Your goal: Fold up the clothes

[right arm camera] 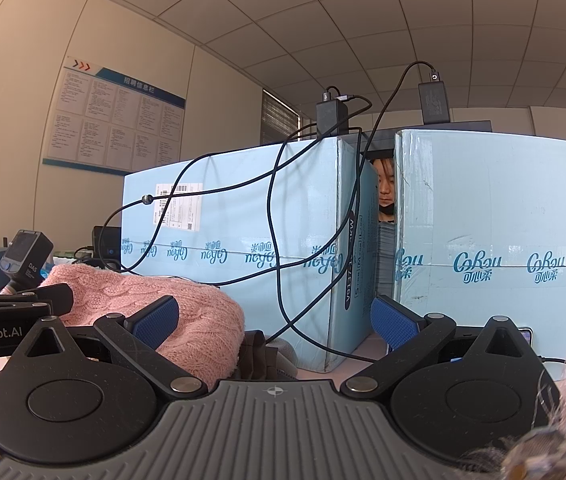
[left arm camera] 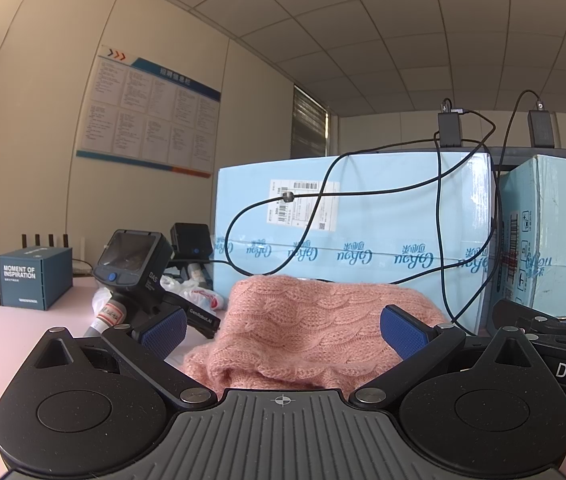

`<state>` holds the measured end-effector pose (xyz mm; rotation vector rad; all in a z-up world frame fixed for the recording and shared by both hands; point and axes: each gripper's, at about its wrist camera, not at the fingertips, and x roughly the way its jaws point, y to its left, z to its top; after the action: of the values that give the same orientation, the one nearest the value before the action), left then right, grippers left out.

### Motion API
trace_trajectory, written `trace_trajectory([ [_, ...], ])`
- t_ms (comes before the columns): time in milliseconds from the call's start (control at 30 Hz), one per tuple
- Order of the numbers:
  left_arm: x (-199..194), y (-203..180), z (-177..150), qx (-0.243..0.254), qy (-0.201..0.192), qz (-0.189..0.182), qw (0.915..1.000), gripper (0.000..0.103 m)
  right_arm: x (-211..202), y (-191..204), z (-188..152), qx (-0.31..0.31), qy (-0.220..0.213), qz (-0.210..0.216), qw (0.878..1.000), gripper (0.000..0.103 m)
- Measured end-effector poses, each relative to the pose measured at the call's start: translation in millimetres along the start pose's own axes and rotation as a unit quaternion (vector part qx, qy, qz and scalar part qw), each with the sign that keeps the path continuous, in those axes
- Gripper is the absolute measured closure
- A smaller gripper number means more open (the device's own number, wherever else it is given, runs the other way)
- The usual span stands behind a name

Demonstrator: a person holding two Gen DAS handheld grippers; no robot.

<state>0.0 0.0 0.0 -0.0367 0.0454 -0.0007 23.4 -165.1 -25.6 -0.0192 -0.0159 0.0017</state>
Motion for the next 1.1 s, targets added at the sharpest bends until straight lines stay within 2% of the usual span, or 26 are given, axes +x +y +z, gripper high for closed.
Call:
trace_trajectory([
  [1100,-0.5,0.3,0.1,0.0,-0.001,-0.001,1.0,0.0,-1.2,0.3,0.3,-0.001,0.0,0.0,1.0,0.0],
])
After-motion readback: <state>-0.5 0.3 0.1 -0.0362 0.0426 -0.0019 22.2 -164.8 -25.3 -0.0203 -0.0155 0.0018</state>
